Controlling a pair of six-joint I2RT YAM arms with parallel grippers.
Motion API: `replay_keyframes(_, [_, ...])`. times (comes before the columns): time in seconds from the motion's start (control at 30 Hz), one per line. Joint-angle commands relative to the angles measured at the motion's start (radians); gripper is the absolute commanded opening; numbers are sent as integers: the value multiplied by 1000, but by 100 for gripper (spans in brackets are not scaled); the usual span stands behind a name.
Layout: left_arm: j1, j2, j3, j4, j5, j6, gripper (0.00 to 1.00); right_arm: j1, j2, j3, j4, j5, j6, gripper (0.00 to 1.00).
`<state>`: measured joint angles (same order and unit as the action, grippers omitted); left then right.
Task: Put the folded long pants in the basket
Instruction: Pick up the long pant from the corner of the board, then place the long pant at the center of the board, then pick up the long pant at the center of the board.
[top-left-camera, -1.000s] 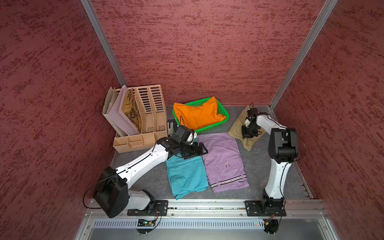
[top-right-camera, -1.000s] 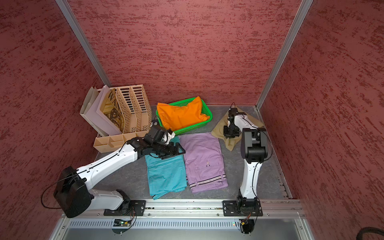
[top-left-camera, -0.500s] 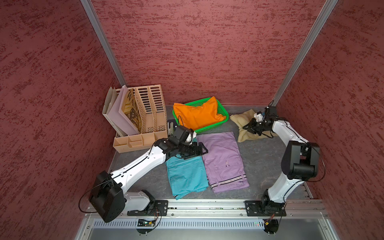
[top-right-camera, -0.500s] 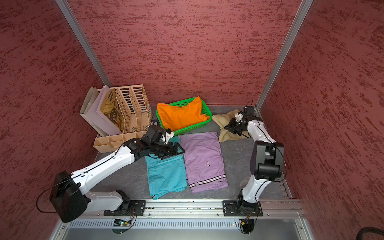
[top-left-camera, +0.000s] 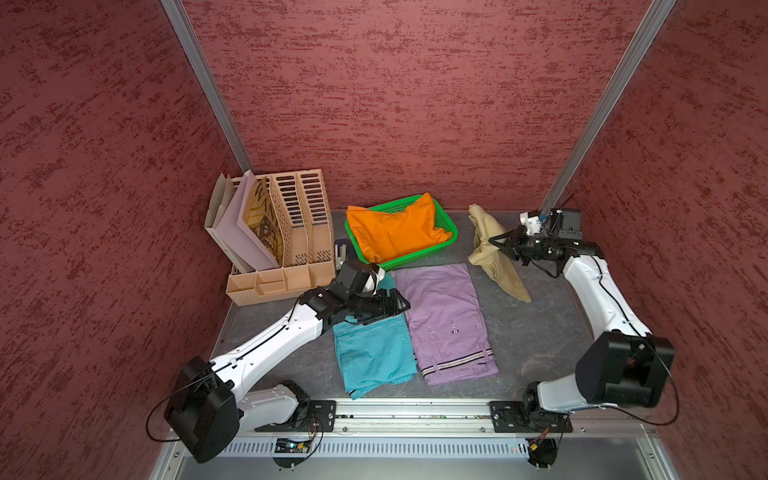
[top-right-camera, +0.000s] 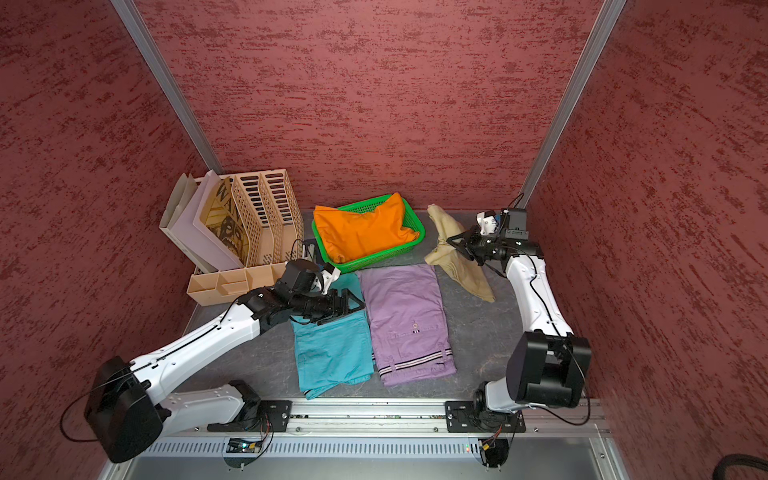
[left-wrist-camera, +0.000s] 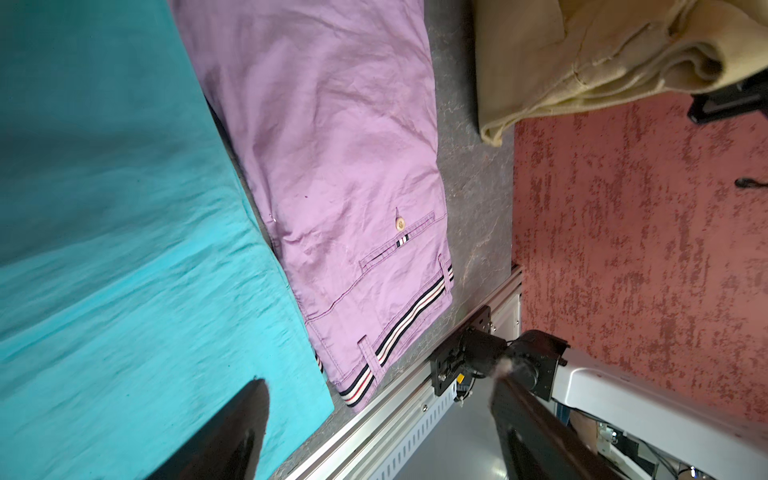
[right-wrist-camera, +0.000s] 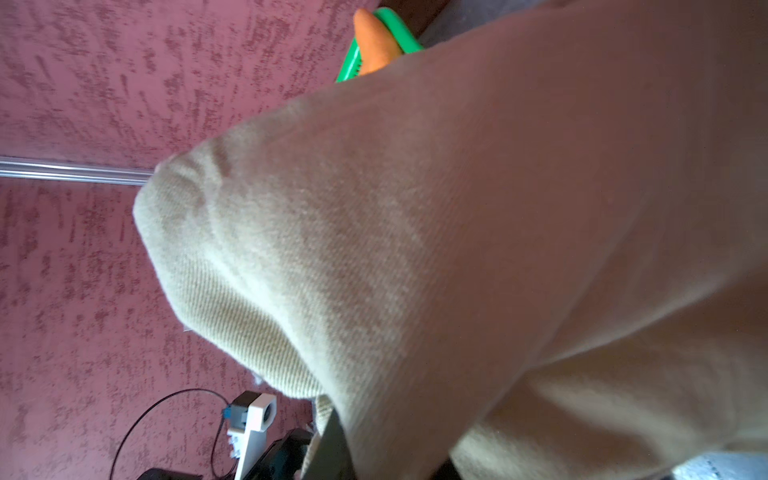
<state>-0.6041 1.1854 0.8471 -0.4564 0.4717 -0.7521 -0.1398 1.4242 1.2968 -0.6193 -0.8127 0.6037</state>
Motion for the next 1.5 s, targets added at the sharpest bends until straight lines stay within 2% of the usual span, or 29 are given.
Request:
replay_keyframes(0.0, [45, -38, -44, 102, 42, -46, 88, 13, -85, 47, 58, -92, 12, 0])
replay_keyframes(0.17, [98, -75, -102, 157, 84, -68, 88, 79, -152, 57, 85, -137, 79, 0])
replay_keyframes(0.3, [143, -111, -155, 193, 115, -94, 88, 190, -193, 56, 158, -129, 165, 0])
replay_keyframes(0.4, [183, -144, -190, 198, 132, -111, 88, 317, -200, 62, 236, -88, 232, 0])
replay_keyframes(0.57, [269, -216, -213, 111, 131, -109, 88, 562, -155, 106, 359, 7, 302, 0])
replay_keyframes(0.73, [407, -349, -224, -43, 72, -101, 87, 810, -35, 126, 662, 61, 462, 0])
replay_keyframes(0.83, [495, -427, -232, -112, 65, -103, 87, 887, 24, 169, 694, 76, 451, 0])
replay_keyframes(0.9, [546, -478, -233, -162, 53, -93, 87, 886, 27, 140, 739, 67, 477, 0])
replay_keyframes(1.03, [603, -503, -234, -225, 42, -61, 87, 850, -21, -33, 839, 49, 504, 0])
replay_keyframes(1.2, [600, -449, -275, -178, 89, -50, 87, 692, -144, -374, 959, -10, 535, 0])
replay_keyframes(1.3, [566, -395, -301, -115, 105, -57, 87, 579, -160, -566, 1056, -85, 554, 0])
replay_keyframes(1.47, [403, -274, -292, -41, 50, -52, 87, 457, -147, -759, 1203, -144, 577, 0])
